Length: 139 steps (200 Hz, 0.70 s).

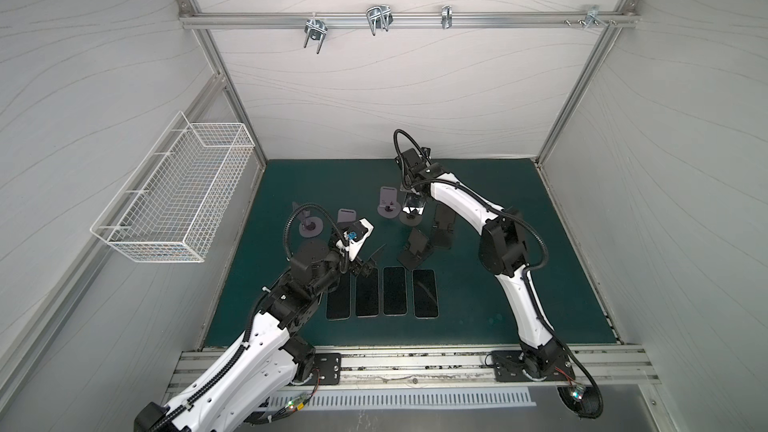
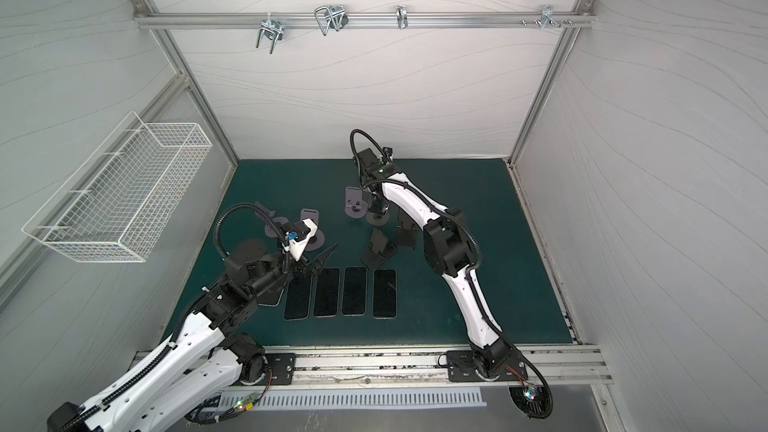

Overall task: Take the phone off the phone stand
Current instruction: 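Lift the pink-framed phone off its lilac stand with the right gripper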

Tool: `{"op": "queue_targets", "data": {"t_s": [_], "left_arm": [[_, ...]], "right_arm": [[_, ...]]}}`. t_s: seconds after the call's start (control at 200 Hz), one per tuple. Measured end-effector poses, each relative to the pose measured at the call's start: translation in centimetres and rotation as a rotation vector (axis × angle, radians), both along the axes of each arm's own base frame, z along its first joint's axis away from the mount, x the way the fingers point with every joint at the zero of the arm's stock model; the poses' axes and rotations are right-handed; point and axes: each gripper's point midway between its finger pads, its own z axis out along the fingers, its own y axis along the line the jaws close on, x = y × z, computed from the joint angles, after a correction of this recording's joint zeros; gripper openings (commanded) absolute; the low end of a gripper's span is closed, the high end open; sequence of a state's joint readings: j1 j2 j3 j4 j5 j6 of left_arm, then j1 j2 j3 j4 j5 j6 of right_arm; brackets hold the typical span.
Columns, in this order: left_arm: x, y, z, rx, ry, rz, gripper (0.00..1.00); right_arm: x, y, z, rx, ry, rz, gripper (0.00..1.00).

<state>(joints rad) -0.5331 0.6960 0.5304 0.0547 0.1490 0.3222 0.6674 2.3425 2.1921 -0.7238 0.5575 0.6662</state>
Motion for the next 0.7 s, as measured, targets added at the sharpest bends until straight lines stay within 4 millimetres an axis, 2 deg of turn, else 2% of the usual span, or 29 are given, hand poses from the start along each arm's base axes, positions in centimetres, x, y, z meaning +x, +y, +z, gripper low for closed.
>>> {"op": "queue_targets", "data": {"t_s": [0.355,0.695], "left_arm": [[0.0,0.0,-0.1,0.001,0.001,0.001,0.92],[0.0,0.0,0.0,-0.001,-0.003,0.003,0.92]], "right_arm": [[0.3,0.2,-1.5,-0.007,0.012,0.001,0.79],[0.3,0.6,-1.3,0.007,0.013,0.014,0.73]]}}
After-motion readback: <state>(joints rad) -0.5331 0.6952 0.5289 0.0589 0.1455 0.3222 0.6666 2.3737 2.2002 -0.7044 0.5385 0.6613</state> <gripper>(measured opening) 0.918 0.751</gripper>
